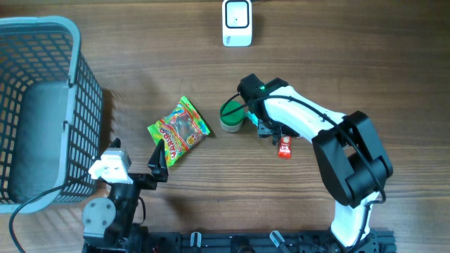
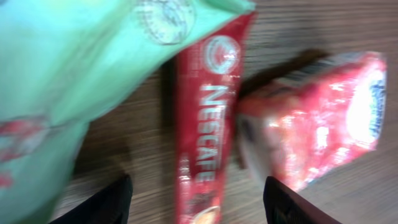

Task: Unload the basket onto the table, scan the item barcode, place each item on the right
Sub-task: 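Grasp the red Nescafe stick with the right gripper, then swing the Nescafe stick under the scanner with the right gripper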

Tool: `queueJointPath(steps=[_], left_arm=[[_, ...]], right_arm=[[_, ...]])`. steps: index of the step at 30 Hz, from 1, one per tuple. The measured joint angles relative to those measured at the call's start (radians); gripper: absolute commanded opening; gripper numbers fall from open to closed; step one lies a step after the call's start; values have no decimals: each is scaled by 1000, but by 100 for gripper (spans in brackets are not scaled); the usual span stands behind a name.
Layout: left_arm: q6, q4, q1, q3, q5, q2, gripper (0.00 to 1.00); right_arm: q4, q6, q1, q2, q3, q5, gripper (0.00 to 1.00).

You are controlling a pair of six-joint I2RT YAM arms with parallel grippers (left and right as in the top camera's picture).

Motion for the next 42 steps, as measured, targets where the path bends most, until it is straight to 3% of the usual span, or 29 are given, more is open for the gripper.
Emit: queueJointPath(steps=[4, 14, 15, 23, 29, 36, 42], left_arm=[[0, -6, 0, 0, 0, 0, 100], [-1, -58, 0, -1, 0, 0, 100], [0, -62, 0, -1, 0, 0, 100], [-1, -160, 0, -1, 0, 0, 100], [-1, -187, 0, -1, 0, 0, 100], [-2, -250, 0, -1, 0, 0, 100], [-3, -343, 0, -1, 0, -1, 100]], right_arm=[[-26, 19, -1, 11, -7, 69, 65], [136, -10, 9, -32, -111, 60, 16], [145, -12, 10, -32, -114, 58, 5], [136, -72, -8, -27, -86, -14, 5], [-14, -250, -21, -56, -21, -514, 5], [-134, -359, -93, -327, -5, -997, 5], [-64, -468, -103, -332, -3, -1497, 5]])
